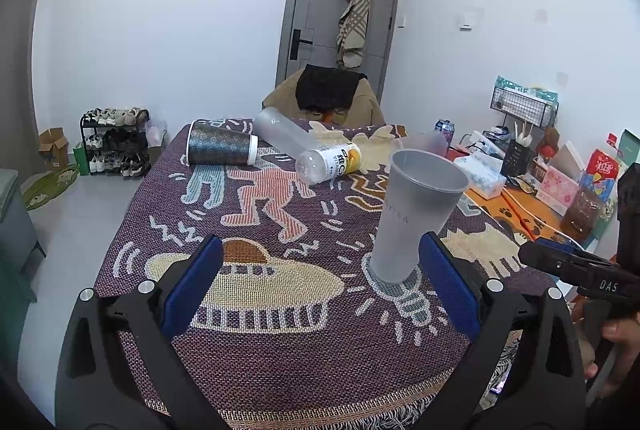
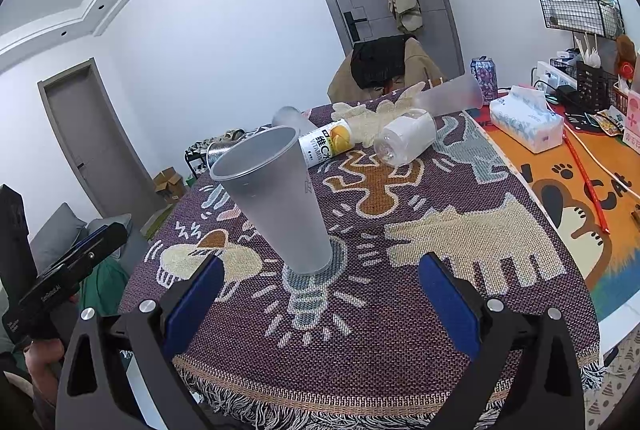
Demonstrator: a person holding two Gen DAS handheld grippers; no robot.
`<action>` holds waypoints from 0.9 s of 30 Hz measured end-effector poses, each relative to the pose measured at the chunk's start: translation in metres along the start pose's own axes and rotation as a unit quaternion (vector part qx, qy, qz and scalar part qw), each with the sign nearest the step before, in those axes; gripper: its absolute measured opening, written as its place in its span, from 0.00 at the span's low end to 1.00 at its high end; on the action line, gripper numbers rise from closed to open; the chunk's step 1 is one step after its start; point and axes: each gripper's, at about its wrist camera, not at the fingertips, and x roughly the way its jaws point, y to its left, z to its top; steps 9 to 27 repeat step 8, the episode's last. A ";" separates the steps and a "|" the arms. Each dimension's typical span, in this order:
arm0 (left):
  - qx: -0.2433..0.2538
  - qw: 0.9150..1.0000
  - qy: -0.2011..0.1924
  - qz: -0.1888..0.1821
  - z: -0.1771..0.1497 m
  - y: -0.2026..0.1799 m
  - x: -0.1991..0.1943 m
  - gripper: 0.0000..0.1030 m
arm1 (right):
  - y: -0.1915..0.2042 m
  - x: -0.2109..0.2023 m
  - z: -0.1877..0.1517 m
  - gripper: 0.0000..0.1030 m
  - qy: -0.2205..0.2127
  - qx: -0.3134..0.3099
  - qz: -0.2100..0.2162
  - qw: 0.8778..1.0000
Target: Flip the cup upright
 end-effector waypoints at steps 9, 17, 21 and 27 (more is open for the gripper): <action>0.005 1.000 0.006 -0.002 0.000 -0.003 0.005 0.94 | -0.001 0.002 -0.001 0.93 0.002 -0.001 0.004 1.000; 0.005 1.000 0.006 -0.002 0.000 -0.003 0.005 0.94 | -0.001 0.002 -0.001 0.93 0.002 -0.001 0.004 1.000; 0.005 1.000 0.006 -0.002 0.000 -0.003 0.005 0.94 | -0.001 0.002 -0.001 0.93 0.002 -0.001 0.004 1.000; 0.005 1.000 0.006 -0.002 0.000 -0.003 0.005 0.94 | -0.001 0.002 -0.001 0.93 0.002 -0.001 0.004 1.000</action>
